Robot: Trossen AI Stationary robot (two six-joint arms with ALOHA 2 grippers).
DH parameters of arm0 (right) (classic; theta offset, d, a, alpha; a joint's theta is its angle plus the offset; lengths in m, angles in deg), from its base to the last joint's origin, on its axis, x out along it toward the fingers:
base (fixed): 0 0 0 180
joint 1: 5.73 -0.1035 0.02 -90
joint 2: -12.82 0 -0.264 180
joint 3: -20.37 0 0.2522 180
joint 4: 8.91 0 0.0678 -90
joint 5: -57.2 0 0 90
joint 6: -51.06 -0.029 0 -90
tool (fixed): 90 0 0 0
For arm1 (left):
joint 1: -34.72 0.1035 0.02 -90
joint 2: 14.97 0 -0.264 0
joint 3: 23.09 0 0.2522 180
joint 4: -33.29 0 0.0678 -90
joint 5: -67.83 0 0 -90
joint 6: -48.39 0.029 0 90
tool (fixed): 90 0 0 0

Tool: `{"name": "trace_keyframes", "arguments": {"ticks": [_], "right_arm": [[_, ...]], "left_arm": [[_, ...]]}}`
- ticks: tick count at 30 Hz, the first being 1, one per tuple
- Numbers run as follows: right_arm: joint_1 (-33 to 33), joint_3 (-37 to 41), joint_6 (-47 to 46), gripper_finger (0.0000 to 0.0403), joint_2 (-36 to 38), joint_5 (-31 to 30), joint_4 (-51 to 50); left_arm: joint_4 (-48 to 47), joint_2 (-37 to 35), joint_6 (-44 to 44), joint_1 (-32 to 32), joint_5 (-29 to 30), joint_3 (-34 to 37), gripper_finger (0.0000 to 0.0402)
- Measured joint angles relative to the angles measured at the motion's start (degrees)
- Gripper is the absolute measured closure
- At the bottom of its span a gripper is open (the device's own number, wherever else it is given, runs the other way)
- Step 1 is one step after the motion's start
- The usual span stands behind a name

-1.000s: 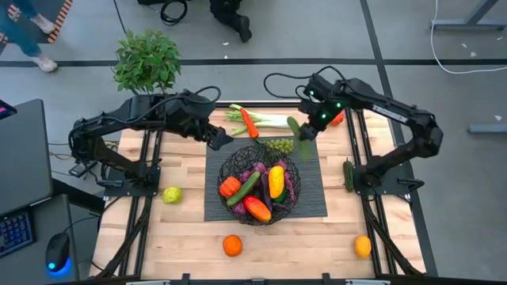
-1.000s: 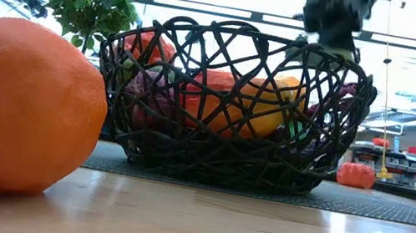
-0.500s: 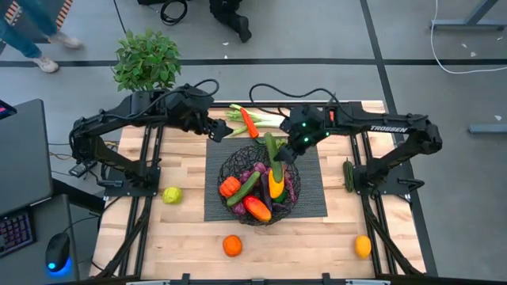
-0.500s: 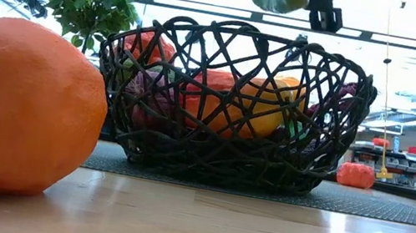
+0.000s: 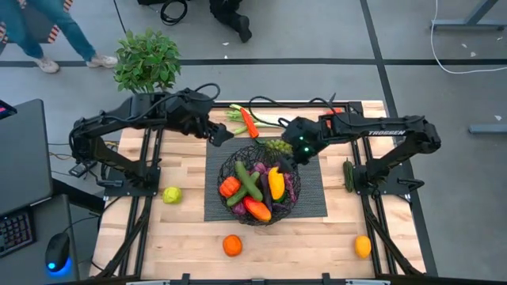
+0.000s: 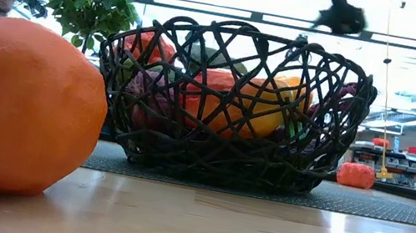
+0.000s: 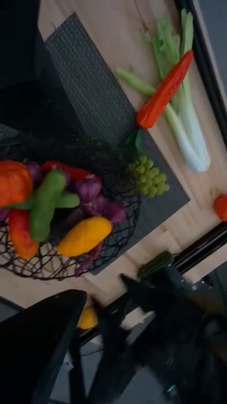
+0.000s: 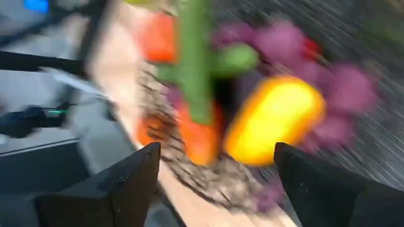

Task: Build produce basket
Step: Put the green chili pepper into the black wire basket

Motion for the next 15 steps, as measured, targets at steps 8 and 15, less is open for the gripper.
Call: {"name": "trace_keyframes", "arguments": {"ticks": [8,15], "right_arm": [[-1.69,0.68,-4.22,0.0086,-0.43,-19.48,-31.10],[-2.08,8.42,-6.89,0.0086,-0.29,-23.26,-30.67]], "left_arm": [[-1.14,0.00,-0.02,-2.68,-0.01,0.00,0.0005],[-1.70,0.44,-2.13,-3.50,0.78,0.00,0.0005]]}}
